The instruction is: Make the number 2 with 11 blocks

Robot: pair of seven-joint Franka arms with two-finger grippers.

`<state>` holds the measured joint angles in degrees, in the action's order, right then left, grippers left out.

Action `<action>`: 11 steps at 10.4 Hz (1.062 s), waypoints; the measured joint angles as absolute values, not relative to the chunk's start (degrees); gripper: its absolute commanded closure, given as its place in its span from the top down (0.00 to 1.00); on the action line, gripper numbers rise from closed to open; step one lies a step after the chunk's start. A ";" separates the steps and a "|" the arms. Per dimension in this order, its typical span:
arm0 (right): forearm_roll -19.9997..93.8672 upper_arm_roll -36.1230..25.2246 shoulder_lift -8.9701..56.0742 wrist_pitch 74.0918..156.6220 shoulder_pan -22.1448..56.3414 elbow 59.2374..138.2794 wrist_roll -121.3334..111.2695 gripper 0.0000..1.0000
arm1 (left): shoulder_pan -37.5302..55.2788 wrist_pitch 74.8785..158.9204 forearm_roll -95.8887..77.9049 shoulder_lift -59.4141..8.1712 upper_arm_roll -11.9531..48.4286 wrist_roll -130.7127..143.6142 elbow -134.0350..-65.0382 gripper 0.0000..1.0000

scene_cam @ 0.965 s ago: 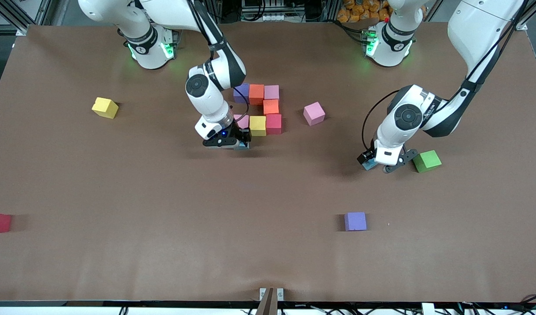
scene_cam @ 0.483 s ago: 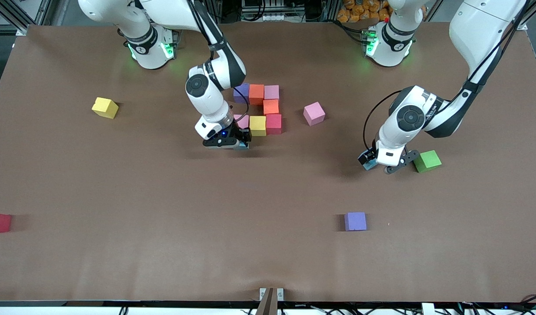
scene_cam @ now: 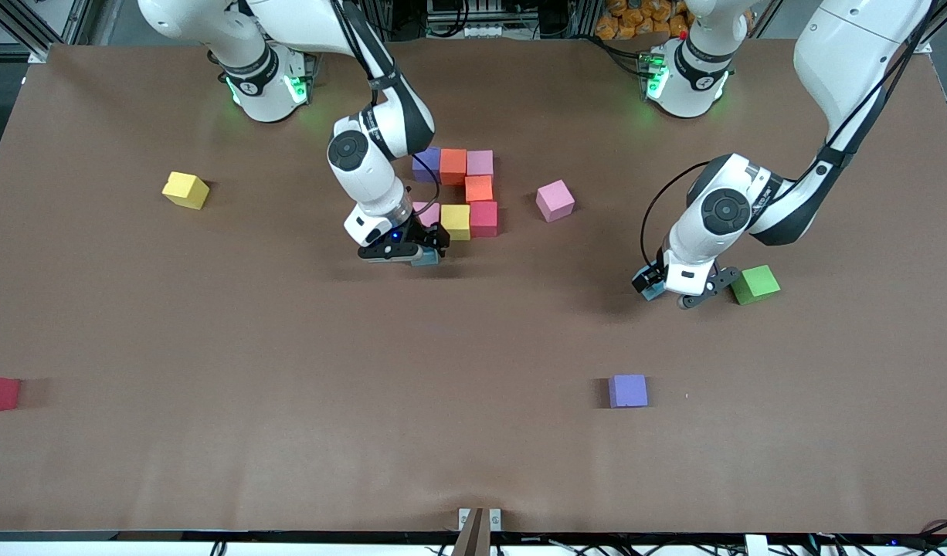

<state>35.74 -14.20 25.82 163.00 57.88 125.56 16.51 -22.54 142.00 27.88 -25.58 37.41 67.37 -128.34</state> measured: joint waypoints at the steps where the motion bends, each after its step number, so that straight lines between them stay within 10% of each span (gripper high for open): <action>1: 35.74 -14.20 25.80 163.12 57.87 125.34 16.51 1.00 | -22.54 142.00 27.88 -25.69 37.40 67.37 -128.33 1.00; 11: 35.42 -16.17 24.50 151.59 54.87 113.09 16.42 1.00 | -22.56 142.01 27.88 -25.80 37.29 67.37 -128.26 1.00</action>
